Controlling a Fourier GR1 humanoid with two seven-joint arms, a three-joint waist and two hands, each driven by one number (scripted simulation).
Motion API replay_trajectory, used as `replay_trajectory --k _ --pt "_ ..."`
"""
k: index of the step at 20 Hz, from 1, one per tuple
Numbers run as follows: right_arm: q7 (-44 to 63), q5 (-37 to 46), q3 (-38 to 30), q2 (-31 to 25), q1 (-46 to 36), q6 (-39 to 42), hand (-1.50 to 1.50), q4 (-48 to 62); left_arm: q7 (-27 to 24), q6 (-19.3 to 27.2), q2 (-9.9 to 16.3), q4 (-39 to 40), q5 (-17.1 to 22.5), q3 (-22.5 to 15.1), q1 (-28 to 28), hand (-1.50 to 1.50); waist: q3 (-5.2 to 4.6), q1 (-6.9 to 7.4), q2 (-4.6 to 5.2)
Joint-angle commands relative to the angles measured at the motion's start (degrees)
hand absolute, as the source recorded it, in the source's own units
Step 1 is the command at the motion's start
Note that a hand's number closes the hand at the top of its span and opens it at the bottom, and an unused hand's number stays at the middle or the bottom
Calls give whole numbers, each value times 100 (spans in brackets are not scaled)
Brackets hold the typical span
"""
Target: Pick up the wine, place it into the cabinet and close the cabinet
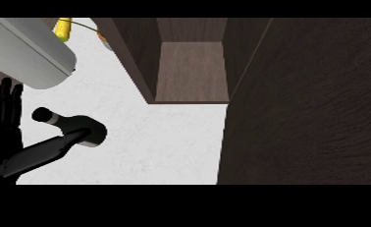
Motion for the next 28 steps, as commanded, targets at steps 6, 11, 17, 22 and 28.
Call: replay_trajectory --k 6,11,17,22,28 --pt "31 -490 105 226 491 266 -150 -583 -1547 -399 -378 1063 350 316 614 -150 3 -4 -3" --pt "487 -876 -231 77 251 163 -150 -675 -2230 -675 -376 1924 562 634 452 -150 2 -21 1" --pt "620 -1130 -349 61 337 282 -150 -909 -2353 -937 -178 2271 855 1051 485 -150 2 -29 -5" --pt "241 -919 -280 212 445 474 -150 -590 -2973 -1370 -63 3189 1163 1406 404 -150 3 -16 0" --pt "276 -872 -208 251 583 548 -150 -722 -3514 -1668 116 4067 1208 1637 236 -150 3 -15 0"
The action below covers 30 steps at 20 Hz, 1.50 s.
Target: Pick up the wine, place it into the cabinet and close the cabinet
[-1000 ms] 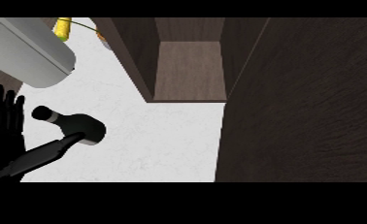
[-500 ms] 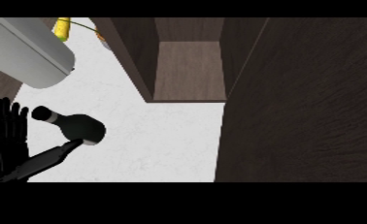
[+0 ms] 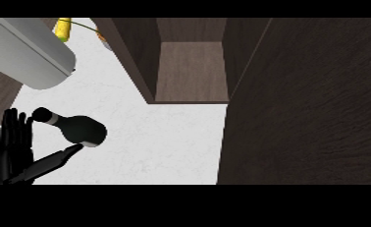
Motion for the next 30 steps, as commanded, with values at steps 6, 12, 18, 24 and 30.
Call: replay_trajectory --k 6,12,18,24,30 --pt "265 -228 64 121 162 -96 -150 -558 -874 -589 384 1587 22 270 -464 -150 1 -2 2" --pt "364 -628 -106 41 312 -6 -150 -817 -1329 -818 379 2459 28 272 -764 -150 0 -21 2" --pt "494 37 423 284 -296 -326 -150 -520 -1457 -837 515 3425 36 345 -1517 -150 -4 -10 12" --pt "657 -908 -410 -158 47 12 -150 -827 -1717 -1043 534 3583 45 294 -1294 -150 1 -21 0" --pt "494 -668 -313 -40 119 -4 -150 -840 -2280 -1015 482 4967 -4 376 -2082 -150 -2 -44 7"
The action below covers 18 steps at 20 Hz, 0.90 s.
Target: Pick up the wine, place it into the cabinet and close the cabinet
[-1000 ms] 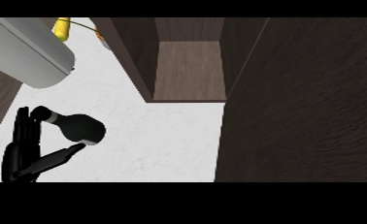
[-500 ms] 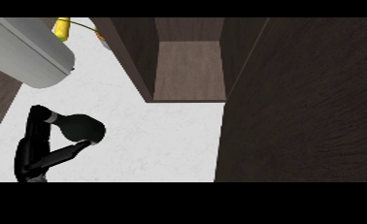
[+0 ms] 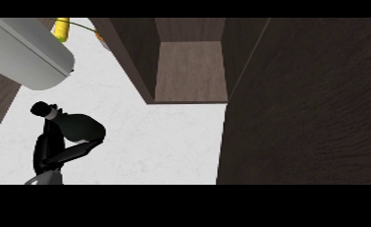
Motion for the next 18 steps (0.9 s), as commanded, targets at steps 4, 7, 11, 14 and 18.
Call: replay_trajectory --k 4,7,11,14,18 --pt "216 -520 -119 -58 425 74 -150 -746 -166 -679 213 981 434 332 -543 150 0 -20 -2" --pt "310 -299 -38 -3 -250 -240 -150 -432 -712 -1087 40 1476 278 159 -456 150 -5 1 11" --pt "765 -291 39 -53 -169 -413 -150 -859 -717 -882 7 1344 45 -110 -560 150 1 19 -7" --pt "320 -8 272 164 216 -213 -150 -802 -1345 -459 -56 2104 -195 -87 -915 150 -7 -72 16" --pt "567 -477 -56 -81 149 -190 -150 -871 -1673 -648 -169 2037 -115 -110 -743 150 -1 -5 -1"
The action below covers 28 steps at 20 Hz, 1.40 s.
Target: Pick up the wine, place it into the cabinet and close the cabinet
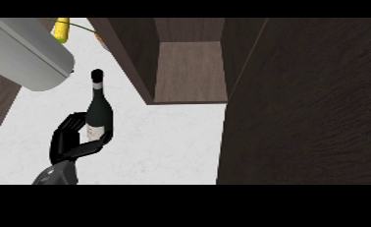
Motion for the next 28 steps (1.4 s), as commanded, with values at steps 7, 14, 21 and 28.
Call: replay_trajectory --k 7,14,21,28 --pt "129 -238 31 9 499 68 -150 -743 -585 -995 -359 -184 22 -286 604 150 -22 36 -20" --pt "460 -58 281 106 253 -308 -150 -797 -386 -1051 -589 -1713 20 -790 1465 150 -17 127 -29" --pt "714 -136 238 -36 19 -450 -150 -885 1189 -308 -1264 -4027 268 -1432 2094 150 -18 122 -26" --pt "463 -270 75 -85 105 -282 -150 -711 2524 328 -1281 -6566 397 -2326 3201 150 -19 114 -17"
